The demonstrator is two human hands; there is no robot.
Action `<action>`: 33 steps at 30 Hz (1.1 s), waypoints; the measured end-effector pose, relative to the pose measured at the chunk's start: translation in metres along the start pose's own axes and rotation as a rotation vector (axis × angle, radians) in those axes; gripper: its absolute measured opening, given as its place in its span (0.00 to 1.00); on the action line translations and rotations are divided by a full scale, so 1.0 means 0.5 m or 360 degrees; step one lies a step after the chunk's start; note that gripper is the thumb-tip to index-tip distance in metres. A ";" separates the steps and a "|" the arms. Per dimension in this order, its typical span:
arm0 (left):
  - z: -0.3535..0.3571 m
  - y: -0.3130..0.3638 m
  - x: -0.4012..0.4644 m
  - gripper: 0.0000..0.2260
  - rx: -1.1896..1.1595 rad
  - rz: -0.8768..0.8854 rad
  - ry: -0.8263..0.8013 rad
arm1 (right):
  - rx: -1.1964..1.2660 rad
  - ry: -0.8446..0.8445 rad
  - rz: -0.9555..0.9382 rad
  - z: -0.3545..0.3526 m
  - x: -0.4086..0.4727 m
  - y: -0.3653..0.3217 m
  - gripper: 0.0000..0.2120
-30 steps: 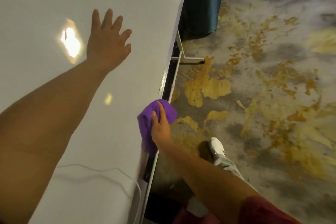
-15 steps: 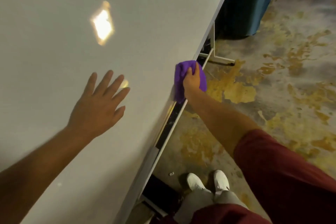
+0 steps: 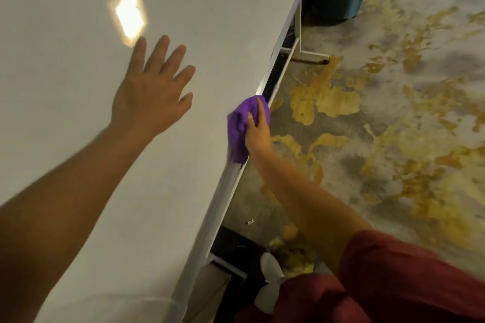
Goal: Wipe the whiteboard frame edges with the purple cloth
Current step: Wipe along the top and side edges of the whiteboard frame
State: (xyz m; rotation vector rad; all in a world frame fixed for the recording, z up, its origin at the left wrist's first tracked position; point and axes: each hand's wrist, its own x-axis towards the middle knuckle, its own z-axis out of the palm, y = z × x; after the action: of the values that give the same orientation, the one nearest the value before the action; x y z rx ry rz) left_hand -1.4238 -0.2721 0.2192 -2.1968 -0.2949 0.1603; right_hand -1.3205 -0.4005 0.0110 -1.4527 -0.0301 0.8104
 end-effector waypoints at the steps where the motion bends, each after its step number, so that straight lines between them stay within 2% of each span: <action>1: -0.008 0.000 -0.006 0.33 -0.0009 -0.0008 0.0002 | 0.0007 0.0034 -0.0034 0.009 -0.028 0.020 0.23; 5: -0.021 0.003 -0.038 0.32 -0.0024 0.0010 -0.0004 | -0.0049 0.0053 -0.0141 0.010 -0.079 0.065 0.24; 8: -0.029 0.007 -0.055 0.31 -0.0072 0.0023 0.0025 | -0.0242 -0.0020 -0.0262 -0.027 -0.088 0.062 0.24; 10: -0.033 0.008 -0.066 0.31 -0.0092 0.0035 0.0041 | -0.0330 0.0023 -0.0294 -0.062 -0.096 0.066 0.22; 13: -0.020 0.016 -0.085 0.30 -0.0134 0.0025 0.0054 | 0.0031 0.0082 -0.0066 -0.100 -0.132 0.087 0.21; 17: -0.015 0.017 -0.112 0.28 -0.0240 0.0018 0.0076 | 0.0790 -0.0068 0.0219 -0.104 -0.199 0.148 0.18; 20: -0.028 0.033 -0.165 0.27 -0.0307 -0.0001 0.0043 | 0.1037 -0.0063 0.0404 -0.080 -0.239 0.174 0.21; 22: -0.029 0.053 -0.218 0.28 -0.0218 0.0061 -0.0027 | 0.1081 -0.0074 0.0500 -0.051 -0.258 0.166 0.25; 25: -0.019 0.061 -0.319 0.31 -0.0093 0.0093 -0.0082 | 0.0946 -0.0042 0.0578 -0.002 -0.281 0.125 0.27; 30: -0.016 0.082 -0.387 0.33 -0.0008 0.0076 -0.0150 | 0.0386 0.0139 0.0225 0.033 -0.341 0.135 0.23; 33: -0.019 0.099 -0.379 0.33 -0.0030 0.0013 -0.0138 | 0.0218 0.0076 0.0138 0.041 -0.399 0.176 0.24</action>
State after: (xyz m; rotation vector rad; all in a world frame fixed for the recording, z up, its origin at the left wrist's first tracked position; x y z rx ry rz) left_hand -1.5965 -0.3587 0.1872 -2.2133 -0.3369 0.2586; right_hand -1.5191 -0.4910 0.0261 -1.3506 0.1232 0.8324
